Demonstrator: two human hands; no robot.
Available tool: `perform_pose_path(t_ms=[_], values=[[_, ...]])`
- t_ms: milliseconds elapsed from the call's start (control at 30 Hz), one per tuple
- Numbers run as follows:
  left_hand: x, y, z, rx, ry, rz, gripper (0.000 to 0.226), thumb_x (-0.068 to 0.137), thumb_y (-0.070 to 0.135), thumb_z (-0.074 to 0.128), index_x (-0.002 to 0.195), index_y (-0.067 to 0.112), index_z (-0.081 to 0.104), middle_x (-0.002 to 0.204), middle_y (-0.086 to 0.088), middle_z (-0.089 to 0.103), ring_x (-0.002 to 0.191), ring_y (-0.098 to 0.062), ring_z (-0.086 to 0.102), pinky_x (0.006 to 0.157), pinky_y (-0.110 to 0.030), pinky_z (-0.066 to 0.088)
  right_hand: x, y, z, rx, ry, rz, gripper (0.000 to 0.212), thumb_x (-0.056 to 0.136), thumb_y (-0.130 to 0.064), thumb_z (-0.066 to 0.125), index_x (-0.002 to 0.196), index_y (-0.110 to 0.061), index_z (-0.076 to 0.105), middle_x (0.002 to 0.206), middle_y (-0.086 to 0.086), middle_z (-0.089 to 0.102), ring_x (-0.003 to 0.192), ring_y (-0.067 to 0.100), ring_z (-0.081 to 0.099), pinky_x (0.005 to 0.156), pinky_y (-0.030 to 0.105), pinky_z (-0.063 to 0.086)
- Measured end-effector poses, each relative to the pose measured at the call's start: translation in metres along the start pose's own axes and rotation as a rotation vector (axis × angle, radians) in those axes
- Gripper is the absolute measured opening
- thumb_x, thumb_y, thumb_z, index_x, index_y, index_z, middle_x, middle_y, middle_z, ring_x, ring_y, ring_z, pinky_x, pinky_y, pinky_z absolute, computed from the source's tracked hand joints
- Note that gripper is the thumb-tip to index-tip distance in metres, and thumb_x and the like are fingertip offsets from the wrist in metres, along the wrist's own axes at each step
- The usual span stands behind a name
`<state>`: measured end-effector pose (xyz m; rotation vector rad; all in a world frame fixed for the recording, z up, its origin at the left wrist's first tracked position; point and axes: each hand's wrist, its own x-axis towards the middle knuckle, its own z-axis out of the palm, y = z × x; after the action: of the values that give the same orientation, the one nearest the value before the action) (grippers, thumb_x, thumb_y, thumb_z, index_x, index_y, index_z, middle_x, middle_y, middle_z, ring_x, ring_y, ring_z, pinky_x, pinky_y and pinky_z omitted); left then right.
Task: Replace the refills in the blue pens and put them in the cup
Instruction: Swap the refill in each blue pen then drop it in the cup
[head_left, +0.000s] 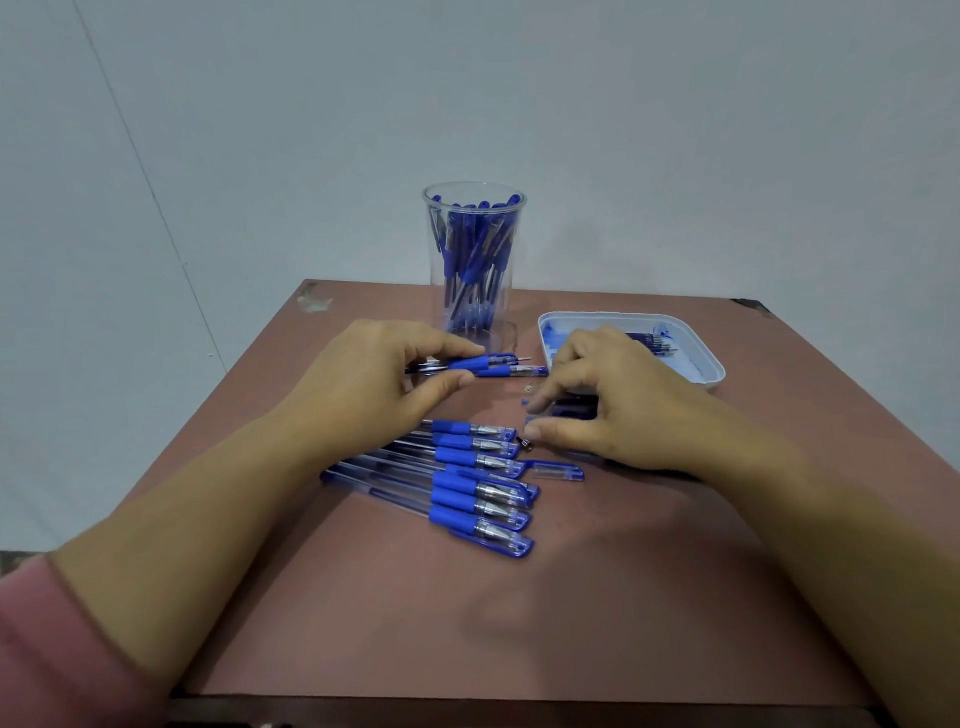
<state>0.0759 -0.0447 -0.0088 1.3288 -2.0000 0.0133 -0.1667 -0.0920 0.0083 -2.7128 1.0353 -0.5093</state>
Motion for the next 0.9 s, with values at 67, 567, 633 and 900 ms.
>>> perform_pose_path(t_ms=[67,567,633,900], values=[[0.0,0.0,0.0,0.003,0.0,0.004,0.024,0.087,0.033,0.071,0.111,0.035,0.072,0.086,0.023,0.067,0.066,-0.009,0.061,0.064,-0.034,0.054,0.001,-0.005,0.002,-0.007,-0.024,-0.006,0.027,0.071,-0.058,0.07,0.089,-0.038,0.074,0.09,-0.016,0.047,0.093,0.005,0.039,0.087,0.032,0.039],[-0.001,0.003,-0.001,0.006,-0.01,0.01,0.024,0.087,0.032,0.07,0.111,0.035,0.072,0.082,0.029,0.062,0.063,-0.005,0.057,0.062,-0.023,0.048,0.003,-0.01,0.006,-0.105,-0.091,-0.001,0.014,0.083,-0.041,0.069,0.093,-0.033,0.072,0.099,-0.013,0.047,0.096,0.007,0.037,0.091,0.034,0.036],[-0.001,0.002,0.0,0.001,-0.009,0.006,0.024,0.087,0.031,0.071,0.111,0.035,0.072,0.081,0.03,0.061,0.062,-0.004,0.056,0.062,-0.022,0.047,0.004,-0.009,0.007,-0.091,-0.07,0.002,0.011,0.084,-0.036,0.069,0.092,-0.029,0.071,0.099,-0.012,0.052,0.096,0.008,0.041,0.091,0.035,0.04],[0.0,0.002,0.0,-0.003,-0.034,-0.006,0.025,0.087,0.032,0.069,0.113,0.035,0.071,0.085,0.026,0.065,0.065,-0.008,0.06,0.064,-0.034,0.054,-0.001,-0.006,-0.005,0.204,0.143,0.115,0.012,0.078,-0.012,0.073,0.082,-0.023,0.068,0.073,-0.009,0.066,0.07,0.004,0.061,0.065,0.014,0.05]])
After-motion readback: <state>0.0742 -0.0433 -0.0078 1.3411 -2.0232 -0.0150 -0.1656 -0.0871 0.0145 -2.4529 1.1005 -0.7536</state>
